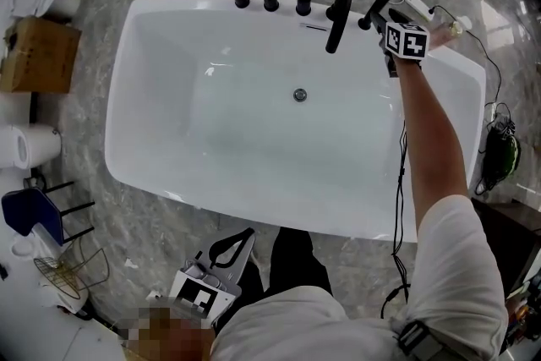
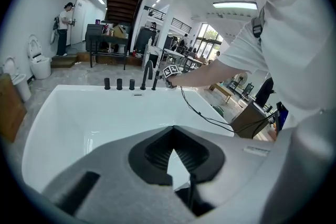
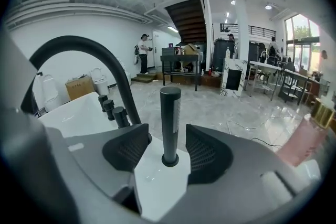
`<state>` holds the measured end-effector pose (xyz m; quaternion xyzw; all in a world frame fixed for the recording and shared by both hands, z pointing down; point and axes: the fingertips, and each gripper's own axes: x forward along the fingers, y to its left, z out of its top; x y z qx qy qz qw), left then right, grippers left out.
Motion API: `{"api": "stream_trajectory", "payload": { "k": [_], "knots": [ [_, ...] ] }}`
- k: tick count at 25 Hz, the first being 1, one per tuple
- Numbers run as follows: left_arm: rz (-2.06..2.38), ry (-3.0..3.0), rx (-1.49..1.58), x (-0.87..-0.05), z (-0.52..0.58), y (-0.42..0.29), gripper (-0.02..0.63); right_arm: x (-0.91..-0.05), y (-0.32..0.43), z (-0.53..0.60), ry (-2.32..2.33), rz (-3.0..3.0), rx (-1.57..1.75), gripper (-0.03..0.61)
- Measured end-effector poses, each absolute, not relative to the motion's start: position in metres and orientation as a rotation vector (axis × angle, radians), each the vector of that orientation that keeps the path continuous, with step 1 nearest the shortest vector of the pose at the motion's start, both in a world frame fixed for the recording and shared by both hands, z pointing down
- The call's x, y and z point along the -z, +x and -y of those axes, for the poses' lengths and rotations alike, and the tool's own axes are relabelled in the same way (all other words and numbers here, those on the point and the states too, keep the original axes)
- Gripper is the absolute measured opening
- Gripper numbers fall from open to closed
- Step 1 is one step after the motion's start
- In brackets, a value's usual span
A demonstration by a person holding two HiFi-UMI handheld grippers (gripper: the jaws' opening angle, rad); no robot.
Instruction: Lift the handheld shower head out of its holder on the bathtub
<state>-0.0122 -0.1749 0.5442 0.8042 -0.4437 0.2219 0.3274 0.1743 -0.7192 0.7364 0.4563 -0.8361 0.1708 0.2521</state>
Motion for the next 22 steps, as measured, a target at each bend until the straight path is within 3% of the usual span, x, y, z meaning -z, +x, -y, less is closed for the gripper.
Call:
{"api": "stream_trajectory", "payload": {
  "k": [10,14,22],
  "knots": [
    [1.169,2.081,-0.571,-0.562,0.179,-0.025,0.006,-0.752,0.160,0.745,1.289,2.265,-0.514,0.228],
    [1.165,2.081,-0.575,-0.565,0.180,-0.026,0.006,-0.754,0.156,0.750,1.286,2.261,-0.503,0.150],
    [1.187,2.062,-0.559,-0.564,0.179,-0.027,0.006,-0.755,0.159,0.747,1.299,2.252,-0.494,0.146]
  ]
}}
